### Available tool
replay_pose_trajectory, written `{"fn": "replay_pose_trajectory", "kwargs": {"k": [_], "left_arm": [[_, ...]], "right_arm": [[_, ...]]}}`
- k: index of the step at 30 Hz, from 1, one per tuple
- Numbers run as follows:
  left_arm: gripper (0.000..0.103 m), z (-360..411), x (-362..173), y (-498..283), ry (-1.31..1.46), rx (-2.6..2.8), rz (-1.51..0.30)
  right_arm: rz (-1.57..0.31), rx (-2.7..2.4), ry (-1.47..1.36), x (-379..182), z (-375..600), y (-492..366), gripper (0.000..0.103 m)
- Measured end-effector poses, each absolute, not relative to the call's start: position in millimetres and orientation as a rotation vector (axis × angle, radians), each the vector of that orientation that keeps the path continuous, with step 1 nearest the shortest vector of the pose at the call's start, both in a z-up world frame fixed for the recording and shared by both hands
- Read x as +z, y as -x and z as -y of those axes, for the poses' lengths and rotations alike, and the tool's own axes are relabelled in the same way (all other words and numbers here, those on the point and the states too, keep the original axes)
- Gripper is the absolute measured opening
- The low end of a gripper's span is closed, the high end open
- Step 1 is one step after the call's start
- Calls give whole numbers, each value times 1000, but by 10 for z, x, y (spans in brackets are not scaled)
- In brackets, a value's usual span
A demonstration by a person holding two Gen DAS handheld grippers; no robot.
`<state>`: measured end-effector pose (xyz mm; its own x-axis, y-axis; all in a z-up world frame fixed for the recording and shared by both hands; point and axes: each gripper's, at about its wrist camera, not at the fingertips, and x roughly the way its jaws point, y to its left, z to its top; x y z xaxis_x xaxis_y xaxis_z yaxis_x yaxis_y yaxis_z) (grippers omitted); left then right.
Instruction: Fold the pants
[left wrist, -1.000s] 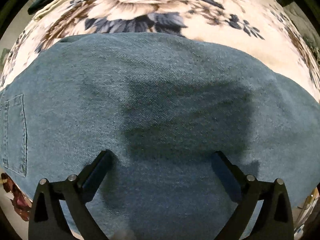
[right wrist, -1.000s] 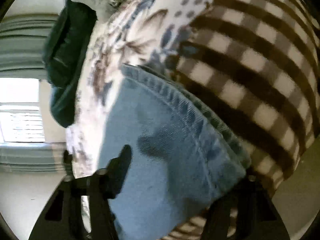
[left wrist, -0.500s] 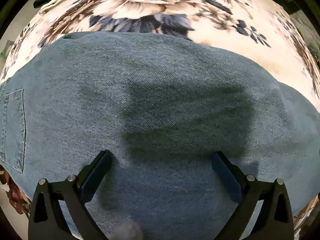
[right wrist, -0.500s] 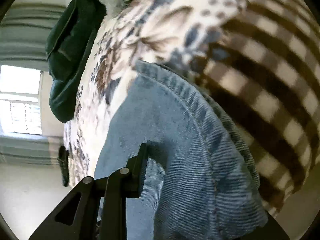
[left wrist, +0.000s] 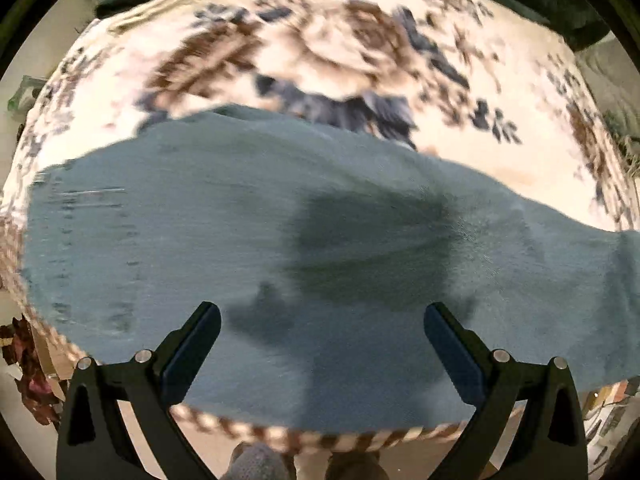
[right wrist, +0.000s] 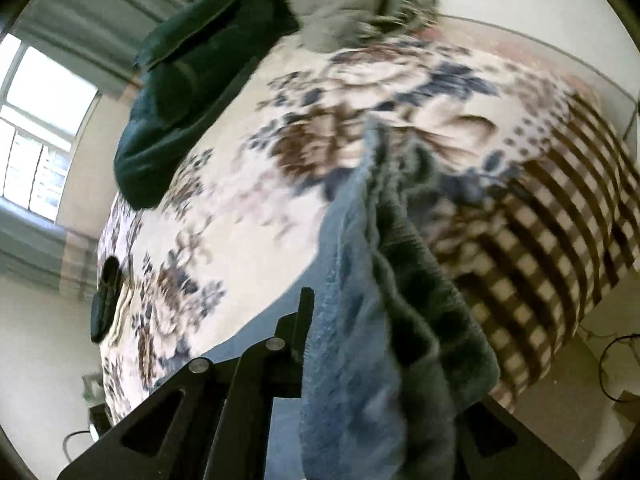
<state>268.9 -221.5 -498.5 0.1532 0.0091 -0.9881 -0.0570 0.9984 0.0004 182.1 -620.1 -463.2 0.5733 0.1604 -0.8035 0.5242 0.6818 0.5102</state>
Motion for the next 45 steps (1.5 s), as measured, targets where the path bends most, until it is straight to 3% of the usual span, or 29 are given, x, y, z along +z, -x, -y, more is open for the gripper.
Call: {"fn": "replay_pose_trajectory", "kwargs": {"k": [4, 12, 18, 25, 26, 28, 29, 30, 35, 38, 45], "left_arm": [[103, 1774, -4638, -2599, 46, 74, -1373], [103, 806, -4426, -2285, 110, 131, -1373], [103, 51, -4482, -2179, 168, 190, -1349], [103, -626, -4775, -2014, 267, 266, -1360], [103, -697, -4820, -1997, 269, 273, -1360], [103, -793, -4875, -1970, 271, 281, -1355], [103, -832, -4897, -1961, 272, 285, -1355], [103, -868, -4915, -1953, 273, 293, -1355], [103, -875, -4909, -1958, 304, 297, -1348], [103, -733, -4869, -2025, 312, 264, -1342], [103, -171, -4838, -2264, 323, 149, -1334]], "right_arm": [[-995, -198, -741, -4340, 5598, -2015, 6], [-1085, -112, -607, -4161, 4211, -2398, 5], [-1174, -26, -490, -4485, 3045, -2582, 5], [-1331, 2, -265, -5238, 1863, -2536, 7], [-1368, -4, -234, -5351, 1745, -2529, 14], [-1400, 30, -206, -5439, 1557, -2510, 43], [-1412, 78, -210, -5452, 1472, -2495, 70], [-1421, 137, -207, -5435, 1372, -2467, 84], [-1441, 110, -36, -5266, 1249, -2261, 85], [-1451, 73, -16, -5209, 1405, -2186, 95], [-1442, 63, -34, -4925, 1834, -2219, 95]]}}
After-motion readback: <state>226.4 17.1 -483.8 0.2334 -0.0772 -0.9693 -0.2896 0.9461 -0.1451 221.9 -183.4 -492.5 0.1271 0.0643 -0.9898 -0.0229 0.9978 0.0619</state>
